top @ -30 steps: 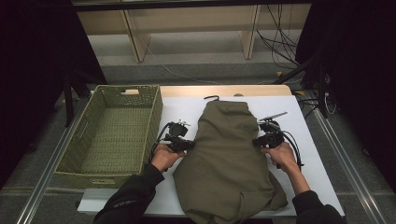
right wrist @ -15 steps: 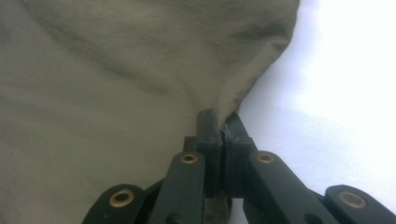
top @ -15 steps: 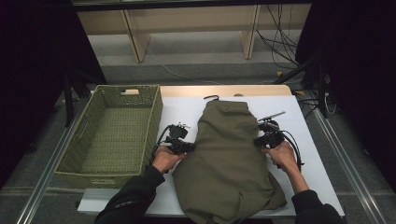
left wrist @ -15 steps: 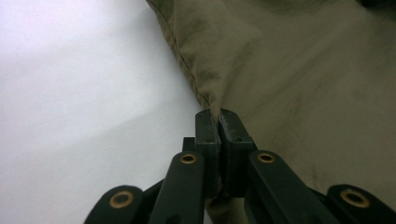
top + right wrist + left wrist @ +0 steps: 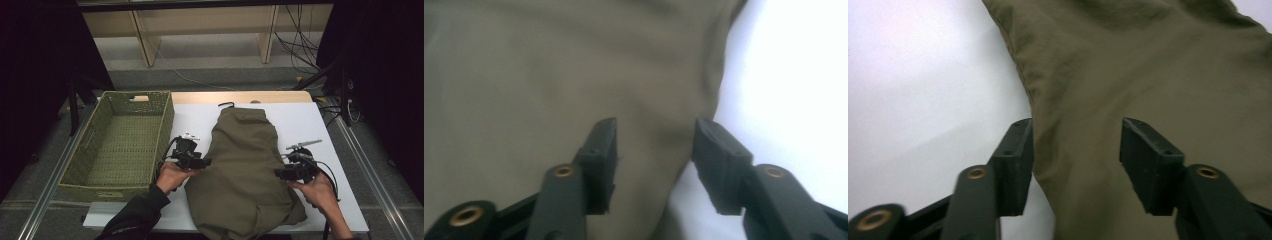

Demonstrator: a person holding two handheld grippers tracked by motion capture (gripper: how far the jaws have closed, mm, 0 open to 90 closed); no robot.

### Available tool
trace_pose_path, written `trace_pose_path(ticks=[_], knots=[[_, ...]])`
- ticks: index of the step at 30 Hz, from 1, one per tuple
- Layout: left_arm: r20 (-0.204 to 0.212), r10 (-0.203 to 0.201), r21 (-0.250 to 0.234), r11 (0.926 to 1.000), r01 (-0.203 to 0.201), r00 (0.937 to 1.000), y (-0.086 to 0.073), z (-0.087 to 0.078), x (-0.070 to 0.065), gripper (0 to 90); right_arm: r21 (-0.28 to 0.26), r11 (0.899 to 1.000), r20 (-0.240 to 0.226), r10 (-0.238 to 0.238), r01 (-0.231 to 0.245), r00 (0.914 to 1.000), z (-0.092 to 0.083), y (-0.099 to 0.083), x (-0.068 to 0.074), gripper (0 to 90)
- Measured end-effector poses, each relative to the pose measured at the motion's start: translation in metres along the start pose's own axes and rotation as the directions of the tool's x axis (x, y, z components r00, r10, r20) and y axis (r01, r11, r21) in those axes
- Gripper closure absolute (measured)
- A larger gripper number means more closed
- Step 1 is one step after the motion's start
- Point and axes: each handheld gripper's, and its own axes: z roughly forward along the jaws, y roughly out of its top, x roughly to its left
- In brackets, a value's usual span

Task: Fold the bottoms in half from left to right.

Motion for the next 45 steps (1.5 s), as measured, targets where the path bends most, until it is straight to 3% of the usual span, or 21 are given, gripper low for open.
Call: trace_pose_path(ticks=[4,8,11,13,17,20,24,26,28,30,32,36,42,45], knots=[[0.006,0.010,-0.002,1.0000,-0.010,0.9999,-0.008,-0.008,-0.008,40.2,0.045,0.999,0.022,0.001,-0.002,0.9998,-0.004,-0.022,0.007,59.9],[0.014,0.024,-0.003,0.9997,-0.023,0.9996,-0.017,-0.012,-0.017,34.5,0.072,0.997,-0.002,0.015,-0.015,0.9999,-0.007,-0.037,0.010,64.6],[0.018,0.039,-0.004,0.9993,-0.038,0.9991,-0.021,-0.014,-0.022,32.3,0.087,0.996,-0.016,-0.005,0.006,0.9999,-0.006,-0.046,0.013,82.7],[0.022,0.044,-0.012,0.9990,-0.044,0.9988,-0.022,-0.016,-0.025,31.5,0.074,0.997,-0.008,-0.006,0.007,0.9999,-0.009,-0.045,0.012,88.7],[0.024,0.051,-0.041,0.9979,-0.050,0.9984,-0.023,-0.021,-0.028,31.1,0.042,0.999,0.042,-0.009,0.007,0.9991,-0.015,-0.036,-0.002,89.2],[0.012,0.045,-0.055,0.9975,-0.044,0.9989,-0.023,-0.022,-0.028,31.0,0.026,1.000,0.062,-0.001,0.000,0.9981,-0.007,-0.027,-0.017,89.0],[0.007,0.045,-0.052,0.9976,-0.045,0.9990,-0.024,-0.022,-0.028,30.9,0.035,0.999,0.066,-0.026,0.023,0.9975,0.009,-0.014,-0.023,85.1],[0.004,0.045,-0.054,0.9976,-0.044,0.9990,-0.025,-0.022,-0.027,30.6,0.040,0.999,0.097,-0.039,0.035,0.9945,0.008,-0.012,-0.019,70.0],[0.002,0.047,-0.053,0.9975,-0.047,0.9989,-0.026,-0.023,-0.027,30.5,-0.009,0.999,0.098,-0.043,0.044,0.9943,-0.003,-0.012,-0.009,58.4],[-0.004,0.047,-0.058,0.9972,-0.047,0.9989,-0.026,-0.024,-0.027,30.5,-0.056,0.997,0.026,-0.049,0.050,0.9984,-0.016,-0.014,0.006,53.0],[-0.007,0.048,-0.057,0.9972,-0.048,0.9988,-0.027,-0.024,-0.027,30.4,-0.064,0.995,-0.032,-0.077,0.075,0.9965,-0.020,-0.016,0.023,48.0],[-0.010,0.056,-0.058,0.9967,-0.056,0.9984,-0.028,-0.025,-0.029,30.2,0.010,0.992,-0.092,-0.121,0.122,0.9884,-0.008,-0.024,0.051,45.4],[-0.011,0.052,-0.058,0.9969,-0.053,0.9986,-0.028,-0.026,-0.027,30.0,0.096,0.978,-0.056,-0.179,0.184,0.9822,0.005,-0.035,0.064,49.2],[-0.015,0.051,-0.054,0.9972,-0.051,0.9986,-0.029,-0.025,-0.026,30.0,0.123,0.972,-0.026,-0.197,0.199,0.9800,0.008,-0.037,0.064,63.8]])
